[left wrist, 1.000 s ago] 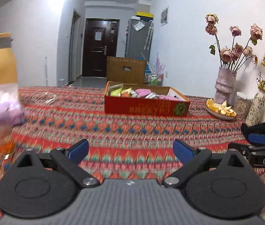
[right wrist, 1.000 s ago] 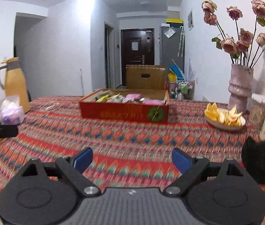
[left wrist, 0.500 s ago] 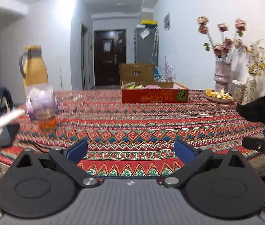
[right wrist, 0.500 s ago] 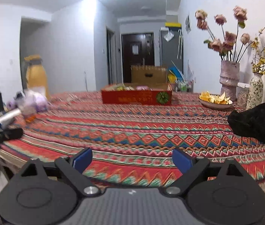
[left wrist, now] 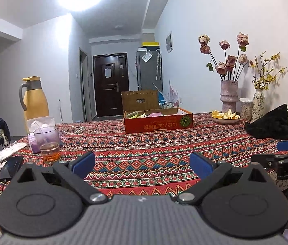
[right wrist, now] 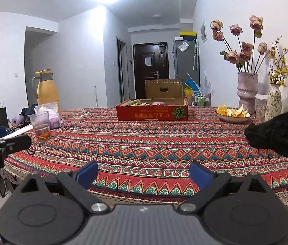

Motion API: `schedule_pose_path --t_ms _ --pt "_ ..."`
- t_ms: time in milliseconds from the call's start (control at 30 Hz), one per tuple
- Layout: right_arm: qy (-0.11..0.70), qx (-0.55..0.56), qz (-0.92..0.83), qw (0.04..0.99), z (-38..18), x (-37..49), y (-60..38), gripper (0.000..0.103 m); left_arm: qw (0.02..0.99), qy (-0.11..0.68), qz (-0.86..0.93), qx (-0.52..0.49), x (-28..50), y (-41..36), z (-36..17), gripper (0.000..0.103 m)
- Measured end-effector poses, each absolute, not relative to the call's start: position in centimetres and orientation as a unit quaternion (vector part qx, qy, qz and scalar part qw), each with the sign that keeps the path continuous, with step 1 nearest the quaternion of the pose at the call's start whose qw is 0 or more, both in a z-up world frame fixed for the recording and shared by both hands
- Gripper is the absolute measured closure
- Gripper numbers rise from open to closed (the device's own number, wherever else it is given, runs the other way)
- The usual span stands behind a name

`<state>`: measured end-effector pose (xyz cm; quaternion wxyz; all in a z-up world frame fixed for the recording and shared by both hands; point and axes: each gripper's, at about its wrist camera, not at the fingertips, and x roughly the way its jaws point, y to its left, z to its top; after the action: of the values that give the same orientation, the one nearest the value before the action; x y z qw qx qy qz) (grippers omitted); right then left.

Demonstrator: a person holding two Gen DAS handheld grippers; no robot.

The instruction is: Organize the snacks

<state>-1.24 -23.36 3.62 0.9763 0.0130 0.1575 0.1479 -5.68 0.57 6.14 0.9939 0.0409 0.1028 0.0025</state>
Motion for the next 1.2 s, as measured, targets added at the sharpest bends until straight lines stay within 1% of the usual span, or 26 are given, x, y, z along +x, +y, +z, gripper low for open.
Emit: schedule_pose_path --t_ms 1200 --pt "0.16 0.006 0.171 0.972 3.51 -1.58 -22.65 0.007 0.994 0.106 0.005 0.035 -5.66 1.01 5.95 0.002"
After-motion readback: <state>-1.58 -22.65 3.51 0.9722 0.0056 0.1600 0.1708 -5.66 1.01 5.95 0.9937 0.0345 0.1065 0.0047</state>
